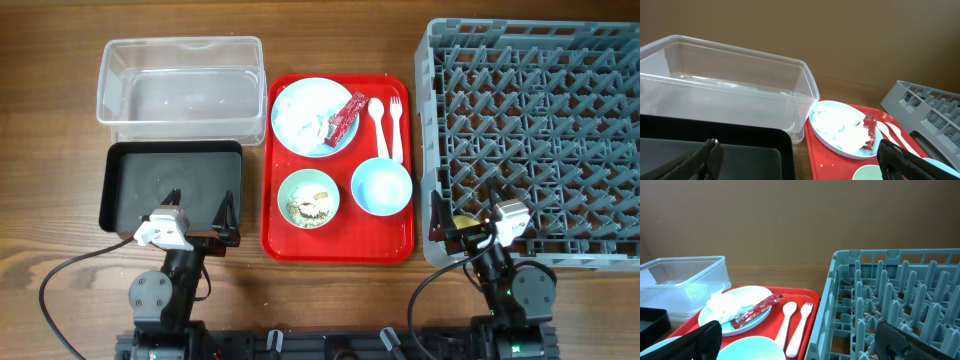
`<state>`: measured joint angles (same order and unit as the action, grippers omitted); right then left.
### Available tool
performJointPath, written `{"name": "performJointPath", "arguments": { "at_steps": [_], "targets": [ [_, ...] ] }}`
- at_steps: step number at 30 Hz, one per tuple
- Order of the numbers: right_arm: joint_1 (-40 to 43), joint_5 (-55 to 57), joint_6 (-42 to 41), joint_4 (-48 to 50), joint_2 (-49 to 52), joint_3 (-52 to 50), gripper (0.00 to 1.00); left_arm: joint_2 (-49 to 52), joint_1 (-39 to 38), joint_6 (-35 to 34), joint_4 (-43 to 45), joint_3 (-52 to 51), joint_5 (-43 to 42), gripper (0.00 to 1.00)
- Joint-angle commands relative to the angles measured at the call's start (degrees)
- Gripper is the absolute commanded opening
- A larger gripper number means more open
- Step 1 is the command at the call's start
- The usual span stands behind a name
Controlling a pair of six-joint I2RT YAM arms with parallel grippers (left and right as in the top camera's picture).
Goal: Sort waste into correct bins and load items into the dishwasher rack
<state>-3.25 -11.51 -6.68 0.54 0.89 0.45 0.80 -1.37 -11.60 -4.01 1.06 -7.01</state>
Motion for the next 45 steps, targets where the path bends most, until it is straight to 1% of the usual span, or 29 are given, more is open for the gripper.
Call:
{"name": "performJointPath", "arguments": {
  "at_steps": [1,17,26,34,37,41,43,45],
  "targets": [
    [-0.33,0.74,-1.01,0.39,-0.61,-0.15,1.0,-0.42,0.52,0.9,0.37,-0.7,-0.66,1.0],
    [-0.33,0.48,-1.03,0.7,-0.61,-0.15,1.0,-0.42,0.52,0.85,0.42,-0.7,-0.94,1.0],
    [-0.33,0.31,-1.01,4.35,-0.61,-0.13,1.0,-0.42,0.52,0.87,2.05,-0.61,-2.84,1.0],
    [-0.33,-5.57,-0.94,4.94,1.09,3.54,1.0,0.46,0.52,0.98,2.29,4.28,-3.02,1.0],
    [-0.33,-5.6,-0.81,4.07,3.26,6.29,1.0,3.17,0.5,2.67,1.46,7.72,-3.06,1.0],
    [-0.33,-6.64,-0.79,1.27,8.15,11.8,1.0,10.05,0.48,2.89,-0.59,14.16,-4.2,1.0],
    [-0.33,-6.67,-0.79,-0.55,11.52,15.23,1.0,15.47,0.48,6.45,-2.75,18.95,-7.02,1.0],
    [-0.33,-7.1,-0.79,-2.38,15.41,19.28,1.0,20.48,0.46,8.46,-4.85,23.3,-7.56,1.0]
  ]
}}
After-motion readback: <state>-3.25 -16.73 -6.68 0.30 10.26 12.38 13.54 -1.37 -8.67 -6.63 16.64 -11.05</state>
